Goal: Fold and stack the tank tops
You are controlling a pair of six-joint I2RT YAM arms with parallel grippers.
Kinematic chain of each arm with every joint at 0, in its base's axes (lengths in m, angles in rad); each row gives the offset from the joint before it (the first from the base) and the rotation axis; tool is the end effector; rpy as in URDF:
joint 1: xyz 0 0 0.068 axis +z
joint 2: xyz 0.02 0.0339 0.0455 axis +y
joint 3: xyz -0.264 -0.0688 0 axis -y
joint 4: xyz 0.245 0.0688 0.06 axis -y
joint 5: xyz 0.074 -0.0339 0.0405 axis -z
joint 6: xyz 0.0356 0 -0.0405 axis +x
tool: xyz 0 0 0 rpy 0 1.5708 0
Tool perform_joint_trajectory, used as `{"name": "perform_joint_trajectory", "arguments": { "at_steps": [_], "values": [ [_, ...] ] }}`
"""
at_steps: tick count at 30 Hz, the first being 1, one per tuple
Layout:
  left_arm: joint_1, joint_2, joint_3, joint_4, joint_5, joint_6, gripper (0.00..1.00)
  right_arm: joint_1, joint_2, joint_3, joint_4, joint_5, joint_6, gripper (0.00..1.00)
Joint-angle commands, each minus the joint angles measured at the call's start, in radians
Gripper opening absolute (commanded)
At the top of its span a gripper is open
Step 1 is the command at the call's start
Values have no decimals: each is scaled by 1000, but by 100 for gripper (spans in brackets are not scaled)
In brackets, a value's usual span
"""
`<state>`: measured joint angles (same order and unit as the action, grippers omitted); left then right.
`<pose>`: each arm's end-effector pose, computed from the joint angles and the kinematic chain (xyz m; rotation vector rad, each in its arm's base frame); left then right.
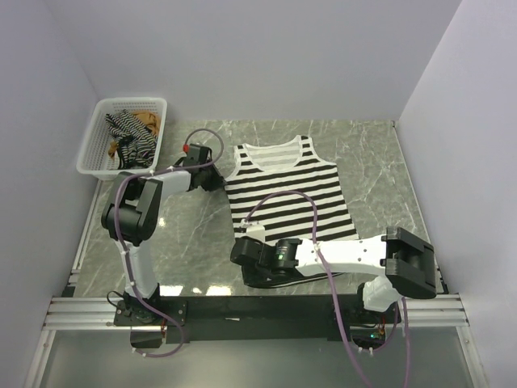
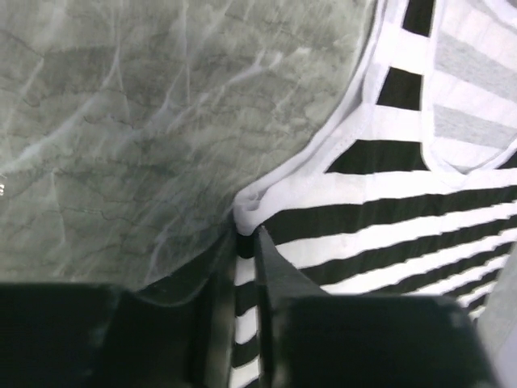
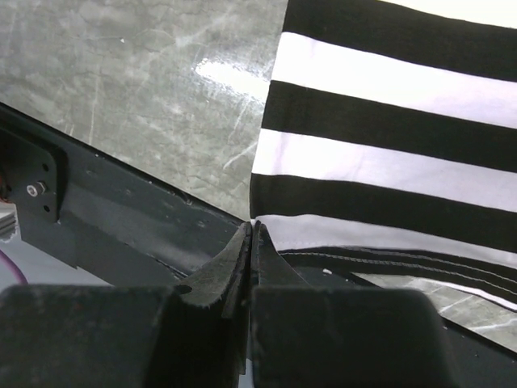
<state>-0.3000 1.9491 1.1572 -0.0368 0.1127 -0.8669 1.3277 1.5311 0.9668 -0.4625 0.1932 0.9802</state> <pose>0.3869 -0.1239 0.1460 -0.6474 2.4189 -0.6544 0.0801 0.2944 0.2037 -0.3934 2.6619 0.5805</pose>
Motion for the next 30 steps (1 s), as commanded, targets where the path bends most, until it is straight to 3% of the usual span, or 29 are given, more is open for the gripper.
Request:
{"name": "perform_joint_trajectory", "arguments": {
  "at_steps": [1,6,10,18,30],
  "values": [
    [-11,34,27,-75,-74,31,18,-2,-48,-22,22,6,18,0],
    [-7,-10,48,-156,-201,8,1,14,-16,3,67,-32,18,0],
    [30,-87,45,-204,-332,-40,1,50,104,122,65,-72,-6,0],
    [79,-150,101,-277,-392,-41,1,41,192,263,88,-124,-55,0],
    [-7,-47,312,-341,-338,-14,1,-74,-66,-31,188,-146,-15,0]
  ]
}}
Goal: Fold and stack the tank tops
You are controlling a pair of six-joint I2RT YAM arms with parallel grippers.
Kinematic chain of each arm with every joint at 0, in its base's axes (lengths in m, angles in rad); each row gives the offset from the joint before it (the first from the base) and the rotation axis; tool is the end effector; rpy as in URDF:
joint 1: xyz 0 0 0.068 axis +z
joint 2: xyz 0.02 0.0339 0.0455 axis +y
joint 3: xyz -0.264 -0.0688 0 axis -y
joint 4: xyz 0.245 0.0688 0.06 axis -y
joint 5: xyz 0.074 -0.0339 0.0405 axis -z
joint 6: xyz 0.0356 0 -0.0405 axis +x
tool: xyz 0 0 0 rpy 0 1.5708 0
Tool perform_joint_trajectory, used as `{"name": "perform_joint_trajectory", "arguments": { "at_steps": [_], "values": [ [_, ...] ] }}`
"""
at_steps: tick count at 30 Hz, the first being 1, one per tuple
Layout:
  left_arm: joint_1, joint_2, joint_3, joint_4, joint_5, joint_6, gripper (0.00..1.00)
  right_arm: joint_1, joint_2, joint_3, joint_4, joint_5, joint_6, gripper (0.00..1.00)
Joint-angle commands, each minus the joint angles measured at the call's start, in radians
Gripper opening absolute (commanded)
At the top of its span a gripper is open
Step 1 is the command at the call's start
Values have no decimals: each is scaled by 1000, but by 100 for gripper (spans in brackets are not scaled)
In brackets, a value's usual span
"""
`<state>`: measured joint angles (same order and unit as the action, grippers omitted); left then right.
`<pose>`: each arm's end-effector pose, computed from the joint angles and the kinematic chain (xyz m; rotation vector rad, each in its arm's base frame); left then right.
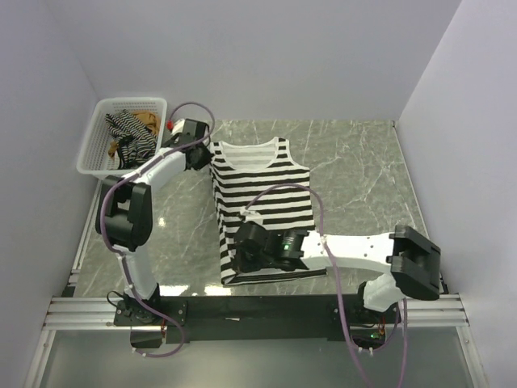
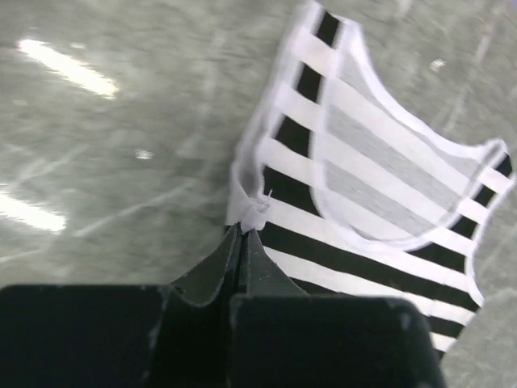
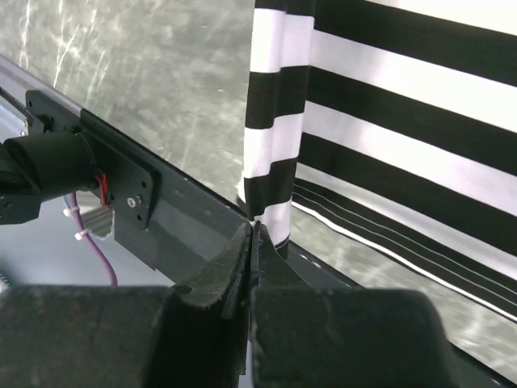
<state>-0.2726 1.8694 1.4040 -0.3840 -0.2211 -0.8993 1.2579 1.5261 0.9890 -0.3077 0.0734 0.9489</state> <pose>0.4021 -0.1043 0.2278 -0.8387 2.2611 -0.2798 0.1016 0.3057 0.2215 -0.3678 2.5992 0.8466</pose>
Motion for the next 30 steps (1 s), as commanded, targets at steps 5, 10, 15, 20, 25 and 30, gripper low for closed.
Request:
{"name": "perform_joint_trajectory", "arguments": {
  "at_steps": [5,10,15,20,25,30],
  "values": [
    [-109,103,154,-13,-9,13,1,-20,-145,-176,61,-9,56,0],
    [-172,183,257,-49,-27,7,0,-26,-202,-282,84,8,106,0],
    [-221,224,302,-49,-37,-1,1,-28,-256,-358,104,29,152,0],
    [-247,264,342,-58,-37,-9,0,-26,-294,-400,84,65,186,0],
    [-251,290,343,-41,-6,-4,1,-29,-307,-421,79,78,205,0],
    [-252,260,299,37,22,22,14,-29,-316,-435,59,101,229,0]
  ]
}}
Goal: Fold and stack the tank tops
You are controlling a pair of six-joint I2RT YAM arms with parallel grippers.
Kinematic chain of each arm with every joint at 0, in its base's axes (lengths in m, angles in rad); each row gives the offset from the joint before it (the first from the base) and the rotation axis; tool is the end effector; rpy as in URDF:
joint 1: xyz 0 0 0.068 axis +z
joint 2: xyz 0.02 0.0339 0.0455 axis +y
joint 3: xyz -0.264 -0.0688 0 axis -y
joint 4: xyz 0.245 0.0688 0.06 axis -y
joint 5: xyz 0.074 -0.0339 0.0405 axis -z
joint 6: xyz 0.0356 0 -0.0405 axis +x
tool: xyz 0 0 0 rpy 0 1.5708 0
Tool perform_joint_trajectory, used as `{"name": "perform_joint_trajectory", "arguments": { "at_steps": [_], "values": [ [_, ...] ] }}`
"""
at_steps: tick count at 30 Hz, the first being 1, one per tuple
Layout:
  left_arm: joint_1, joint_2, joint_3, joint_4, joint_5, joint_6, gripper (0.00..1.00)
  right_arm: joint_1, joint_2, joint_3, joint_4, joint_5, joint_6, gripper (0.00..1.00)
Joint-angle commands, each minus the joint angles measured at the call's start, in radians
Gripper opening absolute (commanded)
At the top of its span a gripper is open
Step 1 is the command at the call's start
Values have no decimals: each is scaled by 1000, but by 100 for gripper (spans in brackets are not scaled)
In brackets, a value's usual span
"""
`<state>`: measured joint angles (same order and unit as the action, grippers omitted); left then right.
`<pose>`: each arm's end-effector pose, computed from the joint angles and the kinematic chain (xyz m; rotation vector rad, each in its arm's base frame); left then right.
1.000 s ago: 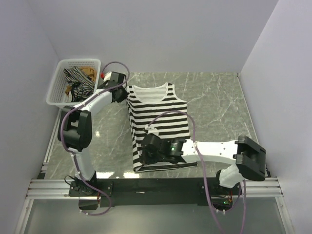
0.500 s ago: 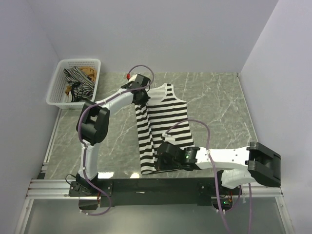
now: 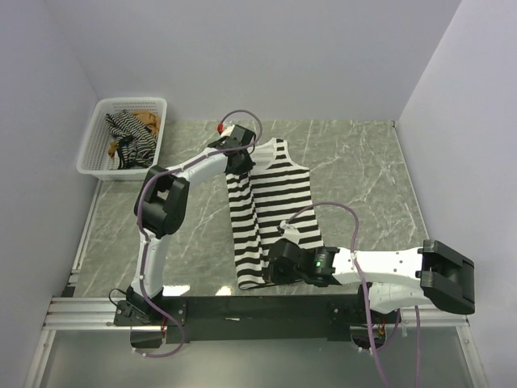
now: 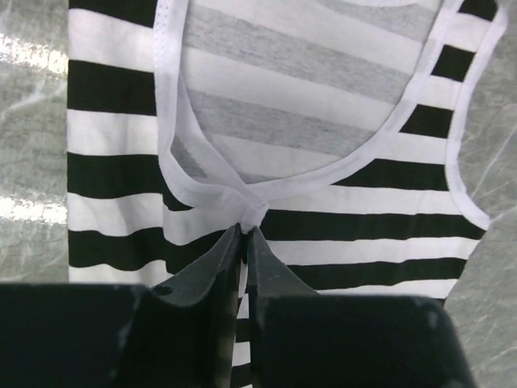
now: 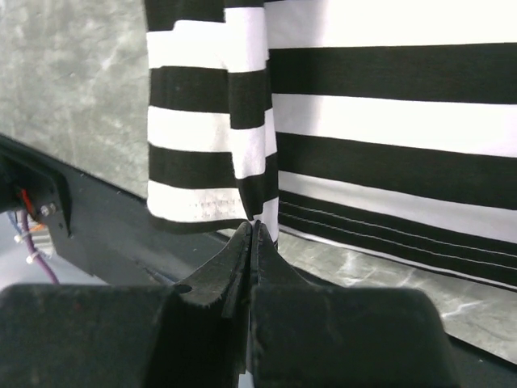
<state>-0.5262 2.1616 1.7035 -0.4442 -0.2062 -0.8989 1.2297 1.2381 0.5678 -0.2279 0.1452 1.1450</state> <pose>0.4194 -0.2352 0.1928 -0.5473 2.4218 -0.3691 0.0822 0.2161 0.1724 -0.0449 2.6514 0.7873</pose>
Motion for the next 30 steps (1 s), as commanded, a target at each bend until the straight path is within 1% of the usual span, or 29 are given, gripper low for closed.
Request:
{"name": "perform_joint_trajectory", "arguments": {
  "at_steps": [1,2,4,5,7,8,10,13,15,16,18,20,23,26,30],
  "values": [
    [2,-34,-2,105,8,25,14,1,-34,-20,-33,42,44,0],
    [2,-34,1,110,14,34,15,1,-41,-19,-40,48,45,4],
    [2,-25,25,110,30,49,25,1,-45,-11,-68,62,56,9],
    [2,-25,30,107,43,58,33,2,-49,-8,-92,79,58,18],
    [2,-52,1,156,54,69,38,4,-64,-8,-117,97,73,31],
    [2,-65,-13,168,56,72,43,7,-87,-9,-140,106,76,41],
    [3,-104,-45,183,51,72,45,11,-114,-3,-192,151,87,43],
    [11,-149,-70,151,-2,45,42,22,-157,27,-244,215,82,43],
    [20,-169,-106,142,-31,8,28,24,-147,64,-242,231,38,41],
    [31,-169,-114,122,-39,-17,21,27,-116,78,-234,231,18,39],
    [43,-163,-143,127,-30,-20,18,28,-63,143,-252,241,-20,38],
    [63,-148,-153,124,-19,-21,10,36,24,182,-237,229,-59,37],
    [87,-94,-153,125,4,-14,4,40,128,230,-177,186,-123,36],
    [109,-60,-142,124,25,2,2,51,221,267,-154,160,-157,34],
    [126,21,-87,93,34,23,1,91,314,303,-142,139,-169,34]
  ]
}}
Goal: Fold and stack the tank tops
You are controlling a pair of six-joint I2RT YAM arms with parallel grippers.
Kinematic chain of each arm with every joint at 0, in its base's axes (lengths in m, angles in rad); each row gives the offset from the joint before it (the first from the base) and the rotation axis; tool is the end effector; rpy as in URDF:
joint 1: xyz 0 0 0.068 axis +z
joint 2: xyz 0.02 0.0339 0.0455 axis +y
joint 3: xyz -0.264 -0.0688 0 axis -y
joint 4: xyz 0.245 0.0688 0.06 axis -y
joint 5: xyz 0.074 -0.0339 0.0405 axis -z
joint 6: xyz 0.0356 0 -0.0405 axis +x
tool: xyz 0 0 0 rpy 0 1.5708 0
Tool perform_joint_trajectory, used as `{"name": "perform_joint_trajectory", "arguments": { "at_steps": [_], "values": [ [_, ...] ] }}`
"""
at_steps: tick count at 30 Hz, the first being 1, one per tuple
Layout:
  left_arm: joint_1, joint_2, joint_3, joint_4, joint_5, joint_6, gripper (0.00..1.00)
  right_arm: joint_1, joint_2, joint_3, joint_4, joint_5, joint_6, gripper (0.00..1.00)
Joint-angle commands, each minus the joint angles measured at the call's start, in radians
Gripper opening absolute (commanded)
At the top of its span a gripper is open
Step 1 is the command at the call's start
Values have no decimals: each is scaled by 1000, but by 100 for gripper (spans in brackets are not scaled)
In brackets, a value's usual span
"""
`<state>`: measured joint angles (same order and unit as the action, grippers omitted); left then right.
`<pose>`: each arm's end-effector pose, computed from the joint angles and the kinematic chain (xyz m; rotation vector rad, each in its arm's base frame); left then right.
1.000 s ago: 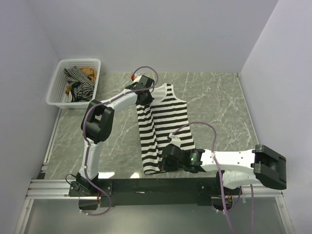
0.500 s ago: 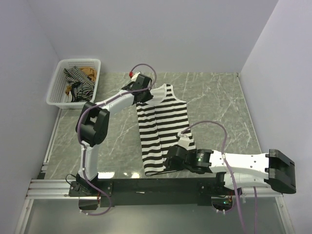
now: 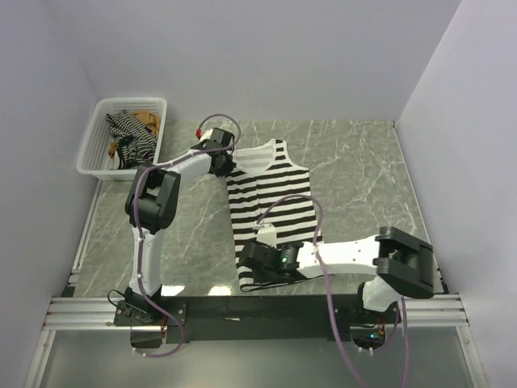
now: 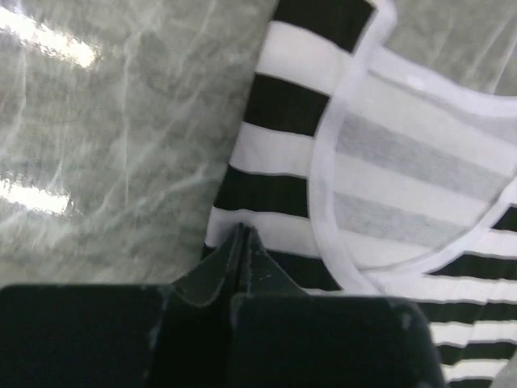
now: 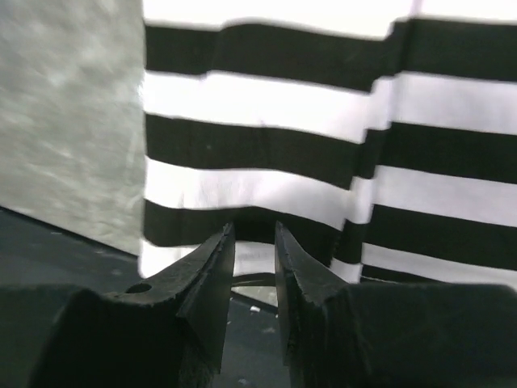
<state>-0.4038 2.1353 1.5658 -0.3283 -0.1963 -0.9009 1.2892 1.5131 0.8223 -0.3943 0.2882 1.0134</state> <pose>0.4329 -0.1774 0.1698 -0.6907 2.3754 -0.3315 0.0882 0.2684 0.1716 -0.2700 2.6388 0.4431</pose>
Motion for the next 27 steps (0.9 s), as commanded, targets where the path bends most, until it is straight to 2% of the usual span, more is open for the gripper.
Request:
{"name": "perform_joint_trajectory", "arguments": {
  "at_steps": [1,5,10,13,16,18,22,24,27],
  "values": [
    [11,61,60,-28,26,31,1,39,80,60,23,-7,-38,34],
    [34,123,117,-38,46,42,1,58,182,109,64,-59,-48,33],
    [66,172,223,-67,67,79,4,50,329,276,101,-90,-82,33],
    [88,198,304,-69,107,131,11,26,380,359,149,-121,-104,33],
    [106,187,352,-34,170,204,25,1,394,425,146,-97,-128,34],
    [109,166,390,-28,176,220,30,-10,381,439,152,-93,-154,36],
    [111,91,415,15,273,258,41,-16,256,400,190,-87,-193,49],
    [111,11,373,52,304,254,46,-37,190,365,178,-67,-197,50],
    [106,-113,263,97,304,223,47,-108,43,287,114,-40,-181,51]
  ]
}}
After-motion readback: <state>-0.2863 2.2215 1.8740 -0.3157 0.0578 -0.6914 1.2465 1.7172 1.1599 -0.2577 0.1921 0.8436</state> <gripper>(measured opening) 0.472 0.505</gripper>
